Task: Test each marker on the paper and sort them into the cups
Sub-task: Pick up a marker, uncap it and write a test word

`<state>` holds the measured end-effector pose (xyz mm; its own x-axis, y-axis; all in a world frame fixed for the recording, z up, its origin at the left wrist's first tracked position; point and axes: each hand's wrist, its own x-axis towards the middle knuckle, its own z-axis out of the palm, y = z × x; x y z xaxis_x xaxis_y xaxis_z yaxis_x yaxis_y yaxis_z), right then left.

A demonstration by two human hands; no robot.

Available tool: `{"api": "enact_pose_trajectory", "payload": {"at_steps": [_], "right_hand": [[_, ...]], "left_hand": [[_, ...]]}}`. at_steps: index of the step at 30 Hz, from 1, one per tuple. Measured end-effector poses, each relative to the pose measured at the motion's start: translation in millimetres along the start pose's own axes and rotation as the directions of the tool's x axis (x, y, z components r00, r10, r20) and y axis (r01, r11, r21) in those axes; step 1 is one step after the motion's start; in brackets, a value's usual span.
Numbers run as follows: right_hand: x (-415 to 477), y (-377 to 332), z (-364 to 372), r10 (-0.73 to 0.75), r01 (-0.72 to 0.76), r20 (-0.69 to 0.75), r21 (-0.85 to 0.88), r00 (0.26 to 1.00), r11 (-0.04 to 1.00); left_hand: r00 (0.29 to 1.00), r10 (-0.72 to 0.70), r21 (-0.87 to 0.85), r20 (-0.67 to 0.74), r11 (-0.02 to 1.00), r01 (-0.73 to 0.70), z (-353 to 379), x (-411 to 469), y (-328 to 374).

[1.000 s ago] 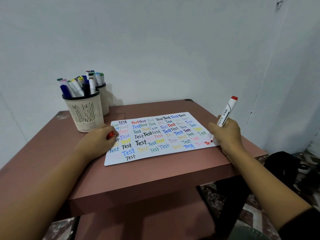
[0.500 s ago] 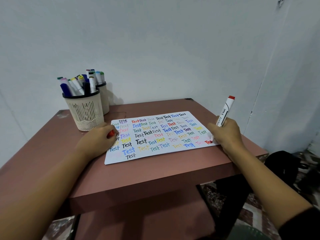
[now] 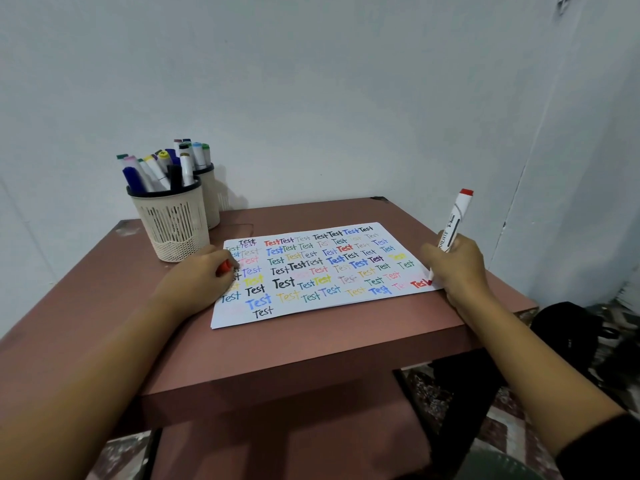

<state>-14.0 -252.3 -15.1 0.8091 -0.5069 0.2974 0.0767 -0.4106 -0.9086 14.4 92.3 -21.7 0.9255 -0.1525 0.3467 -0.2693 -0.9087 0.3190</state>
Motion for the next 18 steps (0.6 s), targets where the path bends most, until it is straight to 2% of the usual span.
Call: {"api": "enact_pose_trajectory", "payload": {"at_steps": [3,9,12,16,18], "right_hand": [[1.0,1.1,-1.1,0.016,-0.015,-0.018,0.032,1.000,0.999],[2.0,4.1,1.9,-0.020,0.019,-0.026,-0.038,0.999,0.999],[4.3,4.7,0.2,0.036,-0.031,-0.054,0.085,0.998,0.996],[7.8,4.9,-0.6,0.099,-0.080,-0.074,0.221,0.992,0.972],[7.4,2.7,-0.1,0.091,-0.069,-0.086,0.236,0.992,0.969]], "left_hand": [[1.000,0.000,0.001,0.000,1.000,0.000,0.0,-0.1,-0.4],[1.000,0.004,-0.007,0.009,1.000,-0.004,-0.1,0.1,-2.0],[1.000,-0.001,-0.035,-0.010,0.999,0.001,0.5,0.5,-3.6],[0.991,-0.025,-0.104,-0.133,0.995,0.011,-0.8,-0.3,1.2],[0.985,-0.038,-0.137,-0.167,0.991,0.016,-3.1,-2.6,4.3]]}}
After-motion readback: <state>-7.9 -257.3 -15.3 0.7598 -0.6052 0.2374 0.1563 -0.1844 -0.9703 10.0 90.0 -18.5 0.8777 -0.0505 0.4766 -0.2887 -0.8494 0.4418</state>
